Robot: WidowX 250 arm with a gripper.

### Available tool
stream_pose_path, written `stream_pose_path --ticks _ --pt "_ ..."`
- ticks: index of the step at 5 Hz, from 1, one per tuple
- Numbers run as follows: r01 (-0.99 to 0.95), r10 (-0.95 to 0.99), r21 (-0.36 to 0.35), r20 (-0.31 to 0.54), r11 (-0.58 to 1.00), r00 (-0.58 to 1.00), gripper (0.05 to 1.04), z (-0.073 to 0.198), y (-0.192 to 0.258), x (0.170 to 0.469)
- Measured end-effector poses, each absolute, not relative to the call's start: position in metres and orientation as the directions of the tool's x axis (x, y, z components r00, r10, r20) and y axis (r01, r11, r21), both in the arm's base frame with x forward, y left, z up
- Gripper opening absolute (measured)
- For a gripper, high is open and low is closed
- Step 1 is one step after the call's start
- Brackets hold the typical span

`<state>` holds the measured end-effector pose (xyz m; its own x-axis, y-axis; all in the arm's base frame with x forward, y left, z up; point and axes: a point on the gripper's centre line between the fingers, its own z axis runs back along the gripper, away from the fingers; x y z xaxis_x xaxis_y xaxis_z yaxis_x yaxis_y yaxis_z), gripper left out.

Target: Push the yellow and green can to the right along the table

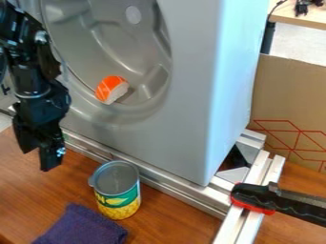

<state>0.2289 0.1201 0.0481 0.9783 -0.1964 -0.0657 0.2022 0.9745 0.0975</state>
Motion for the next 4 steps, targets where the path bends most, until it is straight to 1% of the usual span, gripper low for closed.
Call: stream_pose_path --ticks 1,2,3,4 --pt "0.234 -0.231 0.096 -0.039 0.968 0.972 1.0 0.033 0.119 0.239" --pt "0.218 -0.22 0.096 0.014 0.971 0.975 1.0 0.025 0.117 0.251" --pt "0.234 -0.237 0.095 0.015 0.968 0.972 1.0 0.026 0.115 0.26" --pt "0.231 -0.235 0.09 0.039 0.969 0.971 1.0 0.024 0.113 0.264"
